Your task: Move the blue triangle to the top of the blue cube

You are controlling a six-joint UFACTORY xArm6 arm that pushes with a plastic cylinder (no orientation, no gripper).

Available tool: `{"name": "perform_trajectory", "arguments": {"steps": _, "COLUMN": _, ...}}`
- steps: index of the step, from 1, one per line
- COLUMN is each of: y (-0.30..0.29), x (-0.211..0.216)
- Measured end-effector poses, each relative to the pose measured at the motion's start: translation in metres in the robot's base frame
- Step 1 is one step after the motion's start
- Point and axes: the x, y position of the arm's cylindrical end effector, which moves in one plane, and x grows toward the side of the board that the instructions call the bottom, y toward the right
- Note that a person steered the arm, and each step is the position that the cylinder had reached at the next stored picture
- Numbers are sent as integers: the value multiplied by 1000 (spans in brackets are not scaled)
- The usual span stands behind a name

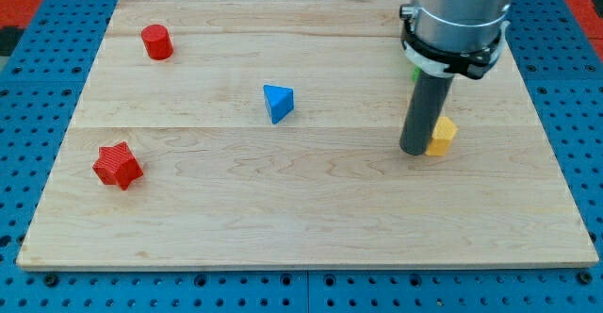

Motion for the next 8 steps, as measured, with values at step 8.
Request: {"name": "perform_trajectory", "arguments": {"steps": 8, "y": -181, "x": -174}}
